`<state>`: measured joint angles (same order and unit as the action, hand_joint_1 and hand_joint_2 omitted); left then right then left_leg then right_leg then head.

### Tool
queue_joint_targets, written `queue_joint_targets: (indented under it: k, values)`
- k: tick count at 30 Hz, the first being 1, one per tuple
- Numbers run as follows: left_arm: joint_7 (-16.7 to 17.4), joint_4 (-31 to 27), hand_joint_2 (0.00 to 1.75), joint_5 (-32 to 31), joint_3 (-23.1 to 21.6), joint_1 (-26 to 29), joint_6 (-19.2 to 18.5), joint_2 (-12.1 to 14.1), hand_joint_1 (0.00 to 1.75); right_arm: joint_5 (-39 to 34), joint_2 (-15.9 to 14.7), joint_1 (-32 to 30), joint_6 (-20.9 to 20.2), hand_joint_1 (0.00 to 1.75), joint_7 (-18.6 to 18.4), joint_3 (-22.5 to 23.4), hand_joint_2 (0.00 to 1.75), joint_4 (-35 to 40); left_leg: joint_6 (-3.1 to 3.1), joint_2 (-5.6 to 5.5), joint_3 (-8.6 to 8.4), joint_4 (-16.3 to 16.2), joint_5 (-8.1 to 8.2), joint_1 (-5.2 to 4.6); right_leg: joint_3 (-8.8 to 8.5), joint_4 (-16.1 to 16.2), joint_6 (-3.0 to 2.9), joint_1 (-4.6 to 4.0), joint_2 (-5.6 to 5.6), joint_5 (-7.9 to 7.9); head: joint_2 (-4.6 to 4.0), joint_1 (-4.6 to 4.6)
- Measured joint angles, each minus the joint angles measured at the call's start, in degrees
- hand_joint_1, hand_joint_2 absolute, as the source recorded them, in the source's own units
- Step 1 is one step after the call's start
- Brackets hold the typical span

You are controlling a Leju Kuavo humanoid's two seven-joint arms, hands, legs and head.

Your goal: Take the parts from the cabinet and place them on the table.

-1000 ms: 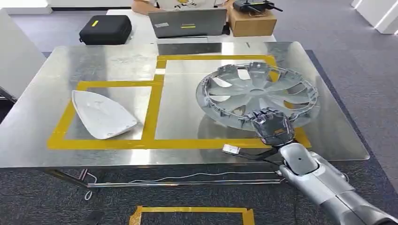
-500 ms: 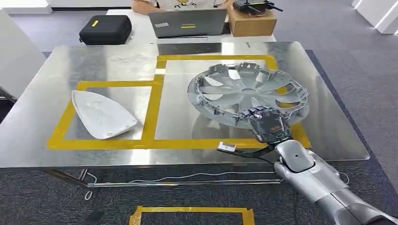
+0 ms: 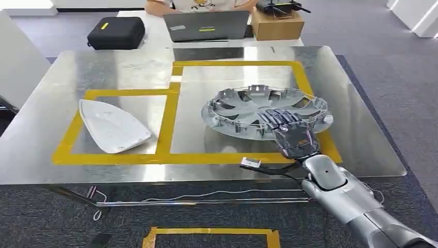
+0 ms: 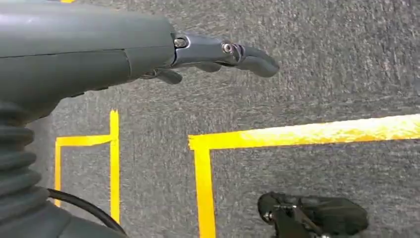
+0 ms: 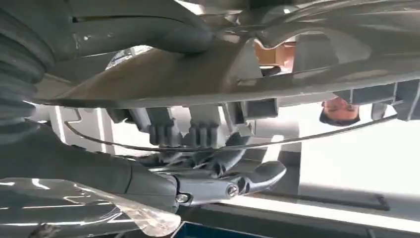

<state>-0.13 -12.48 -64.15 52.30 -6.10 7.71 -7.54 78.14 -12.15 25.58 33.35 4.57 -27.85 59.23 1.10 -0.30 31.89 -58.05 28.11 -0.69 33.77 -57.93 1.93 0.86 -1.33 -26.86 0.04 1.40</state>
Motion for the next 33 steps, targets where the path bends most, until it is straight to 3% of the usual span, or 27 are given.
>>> queue_joint_targets:
  k: [4, 6, 8, 11, 14, 15, 23, 33]
  values:
    - [-0.39, 0.00, 0.00, 0.22, 0.02, 0.00, -0.55, -0.04, 0.00, -0.70, 0.02, -0.01, -1.60, 0.00, -0.22, 0.20, 1.75, -0.22, 0.00, 0.00, 0.00, 0.00, 0.00, 0.00, -0.01, 0.00, -0.01, 0.00, -0.01, 0.01, 0.00, -0.02]
    - [-0.41, 0.00, 0.00, 0.63, 0.02, 0.01, -0.83, -0.02, 0.00, -1.55, 0.31, 0.09, -5.10, 0.00, -1.29, 0.37, 1.75, -0.26, 0.00, 0.00, 0.01, 0.00, 0.00, 0.00, -0.01, 0.00, -0.01, 0.00, -0.01, 0.01, 0.00, -0.02]
    - [-0.46, 0.00, 0.00, 1.40, 0.02, 0.12, -1.22, -0.02, 0.00, -2.65, 1.05, 0.57, -11.91, 0.00, -4.05, 0.39, 1.75, -0.26, 0.00, 0.00, 0.02, 0.00, 0.00, 0.00, -0.02, -0.01, -0.01, 0.00, -0.01, 0.01, 0.00, -0.02]
    - [-0.79, 0.00, 0.00, 2.62, 0.26, 0.54, -1.90, -0.02, 0.00, -6.87, 2.64, 2.30, -25.87, 0.00, -10.15, 0.39, 1.75, 0.15, 0.00, 0.01, 0.02, 0.00, -0.03, 0.00, -0.02, -0.01, -0.01, 0.00, -0.04, 0.02, 0.00, 0.02]
    - [-1.59, 0.00, 0.00, 3.58, 0.79, 1.13, -2.60, -0.02, 0.00, -17.01, 4.35, 5.01, -37.58, 0.00, -13.96, 0.18, 1.75, 1.22, -0.02, 0.04, 0.01, 0.00, -0.05, 0.01, 0.02, -0.02, -0.04, 0.01, -0.11, 0.05, 0.00, -0.04]
    - [-1.68, 0.00, 0.00, 3.74, 0.90, 1.24, -2.69, -0.02, 0.00, -19.51, 4.57, 6.00, -39.77, 0.00, -14.47, -0.17, 1.75, 1.55, -0.01, 0.04, 0.01, 0.00, -0.07, 0.01, 0.02, -0.02, -0.04, 0.01, -0.07, 0.05, 0.00, 0.00]
    - [-1.77, 0.00, 0.00, 4.22, 2.14, 1.74, -3.17, -0.02, 0.00, -27.11, 5.01, 11.34, -43.93, 0.00, -16.79, -4.18, 1.75, 4.29, -0.01, 0.04, 0.02, 0.00, -0.08, 0.01, 0.03, -0.02, -0.04, -0.01, -0.13, 0.05, 0.00, 0.00]
    - [-2.49, 0.00, 0.00, 4.37, 3.54, 1.95, -3.28, -0.15, 0.00, -29.64, 3.65, 13.98, -44.46, 0.00, -20.65, -12.02, 1.75, 12.50, 0.00, 0.04, 0.03, 0.00, -0.07, 0.01, 0.05, -0.01, -0.04, 0.00, -0.11, 0.05, 0.00, 0.00]
